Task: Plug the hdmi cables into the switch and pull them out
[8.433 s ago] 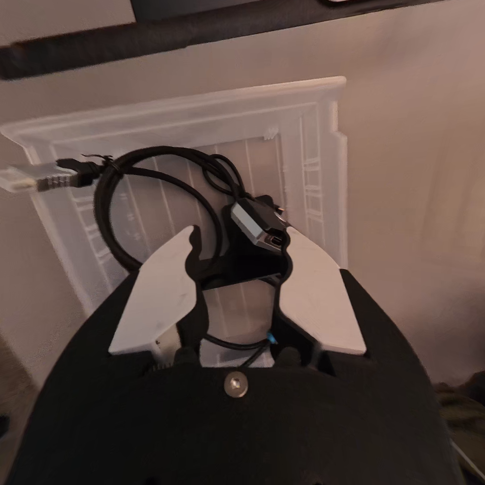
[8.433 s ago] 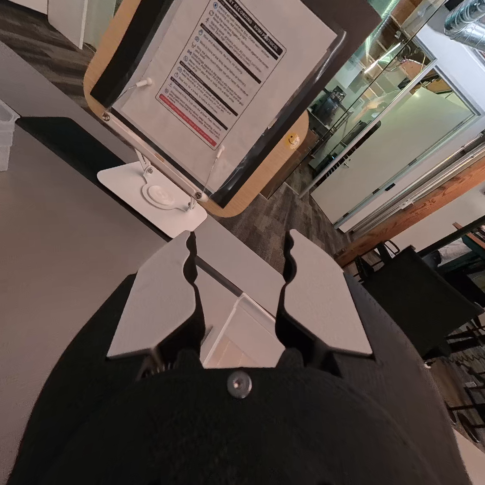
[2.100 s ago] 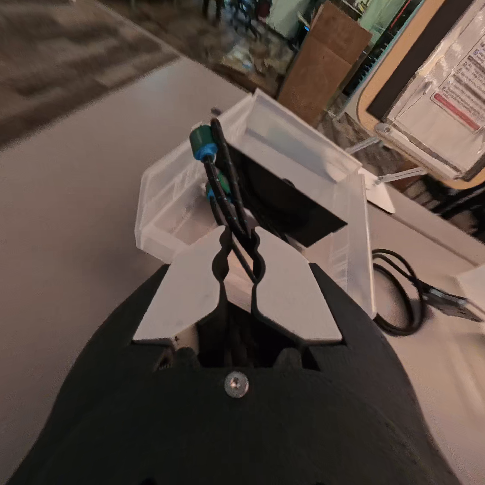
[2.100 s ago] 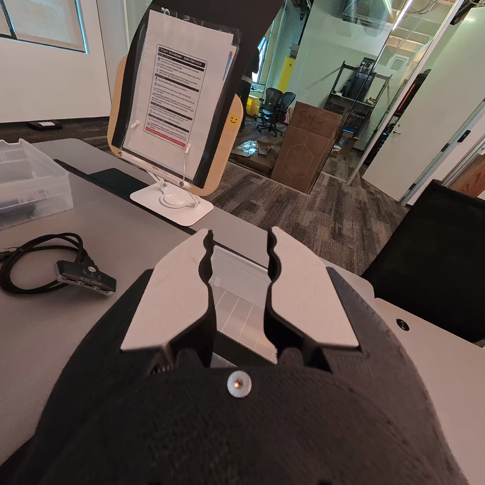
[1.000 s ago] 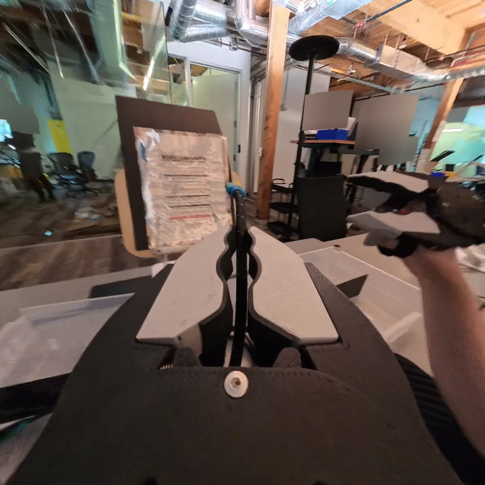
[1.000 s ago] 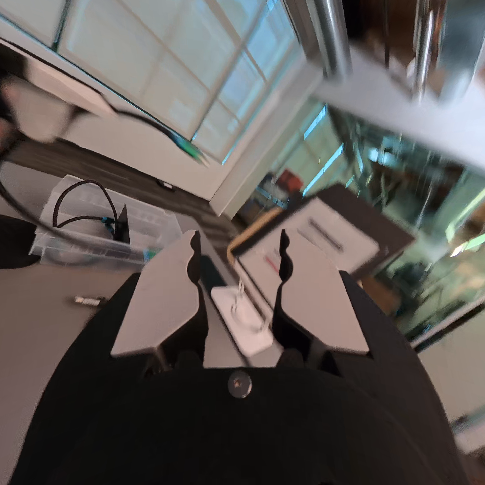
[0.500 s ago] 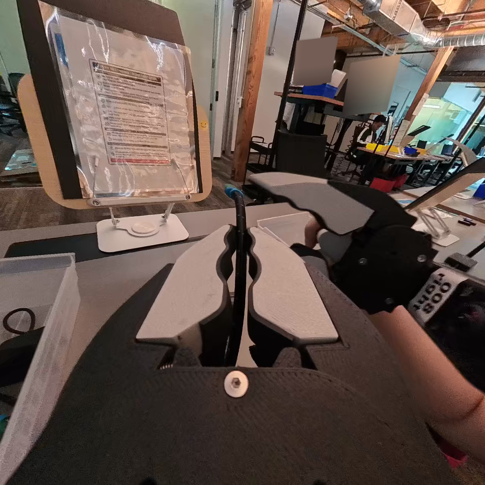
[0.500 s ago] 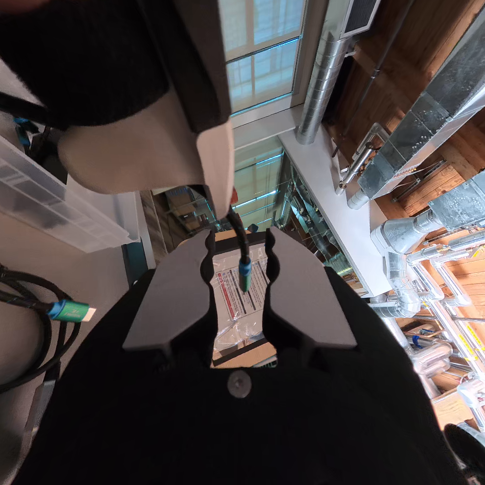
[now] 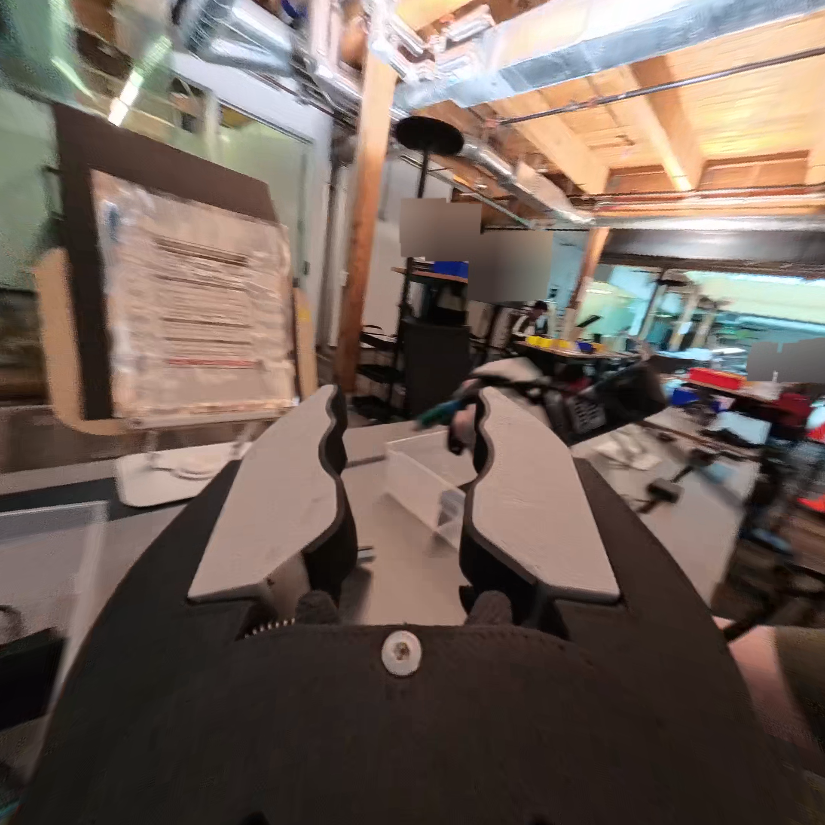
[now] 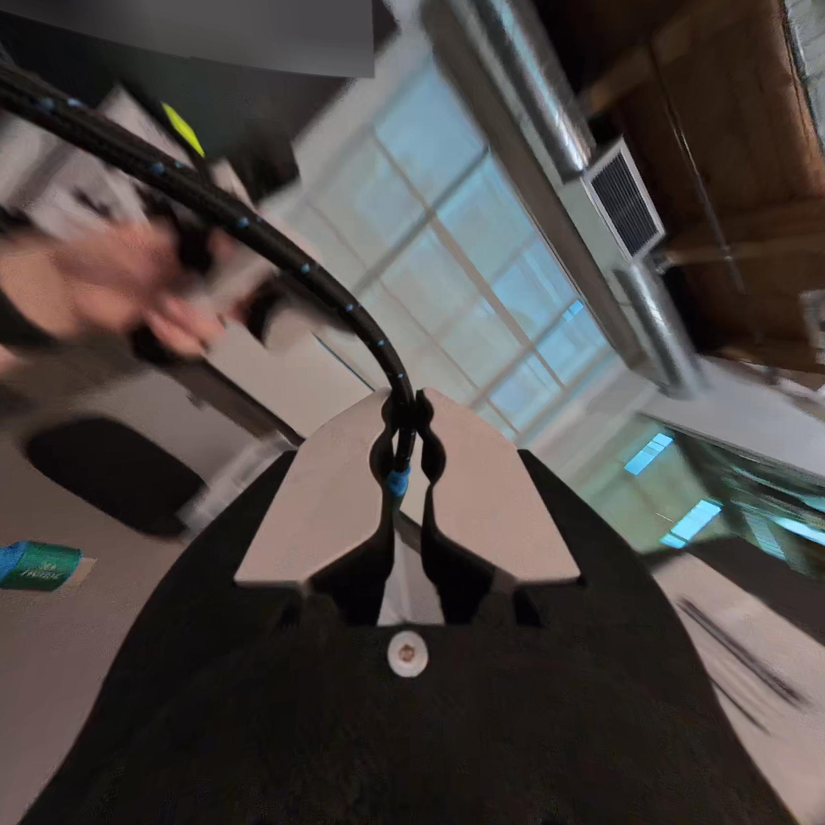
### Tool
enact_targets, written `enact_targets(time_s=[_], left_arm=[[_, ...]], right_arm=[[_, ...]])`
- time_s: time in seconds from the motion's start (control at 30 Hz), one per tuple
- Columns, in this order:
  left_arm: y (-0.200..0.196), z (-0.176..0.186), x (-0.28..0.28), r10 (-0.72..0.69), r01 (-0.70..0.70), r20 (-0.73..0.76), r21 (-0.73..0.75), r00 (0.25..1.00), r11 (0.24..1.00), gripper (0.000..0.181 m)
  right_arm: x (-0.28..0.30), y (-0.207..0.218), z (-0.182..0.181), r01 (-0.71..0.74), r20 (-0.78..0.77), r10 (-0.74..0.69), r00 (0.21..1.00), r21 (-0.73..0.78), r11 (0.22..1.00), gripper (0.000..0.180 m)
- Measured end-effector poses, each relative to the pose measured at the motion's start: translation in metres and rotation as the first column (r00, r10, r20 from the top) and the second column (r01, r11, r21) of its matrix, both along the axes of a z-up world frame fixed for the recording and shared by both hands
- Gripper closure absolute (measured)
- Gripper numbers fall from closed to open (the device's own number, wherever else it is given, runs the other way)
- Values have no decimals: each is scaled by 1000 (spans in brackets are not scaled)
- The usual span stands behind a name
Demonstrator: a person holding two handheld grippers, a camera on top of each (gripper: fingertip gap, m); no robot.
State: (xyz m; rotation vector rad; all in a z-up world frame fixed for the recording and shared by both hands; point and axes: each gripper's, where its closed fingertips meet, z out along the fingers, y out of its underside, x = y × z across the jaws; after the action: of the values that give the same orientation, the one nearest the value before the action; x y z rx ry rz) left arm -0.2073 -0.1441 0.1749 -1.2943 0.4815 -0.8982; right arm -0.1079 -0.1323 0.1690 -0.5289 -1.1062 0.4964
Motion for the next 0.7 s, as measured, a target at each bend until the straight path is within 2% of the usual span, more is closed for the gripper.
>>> enact_targets(time_s=[0.03,0.1,0.17,0.23,0.33,0.43,0.57,0.7], left_arm=[[3,-5,-2,-5,5,-17,22,1000,1000,127],[-3,-18,12,-143,145,-34,63,989,987,125],[-9,-32,28,-254,259,-54,104,966,960,116],[-10,-39,40,-214,227,-87,187,973,956,115],[-21,-46,64,-105,177,-216,348,971,920,115],[-21,-42,79,30,103,-272,462,962,881,124],[-29,-35,96,24,132,-290,508,957,851,134],[-25,-25,94,52,98,-257,536,965,839,156]], right_arm=[[3,-11,8,-107,-46,105,993,-37,994,172],[10,-30,20,-285,-130,273,953,-86,955,172],[12,-40,28,-401,-184,375,909,-129,907,172],[13,-51,31,-495,-219,461,860,-137,858,172],[10,-56,33,-581,-264,531,805,-168,797,172],[9,-59,33,-653,-302,589,749,-190,733,171],[9,-57,30,-694,-322,622,714,-205,690,172],[6,-55,25,-695,-309,627,715,-223,683,172]])
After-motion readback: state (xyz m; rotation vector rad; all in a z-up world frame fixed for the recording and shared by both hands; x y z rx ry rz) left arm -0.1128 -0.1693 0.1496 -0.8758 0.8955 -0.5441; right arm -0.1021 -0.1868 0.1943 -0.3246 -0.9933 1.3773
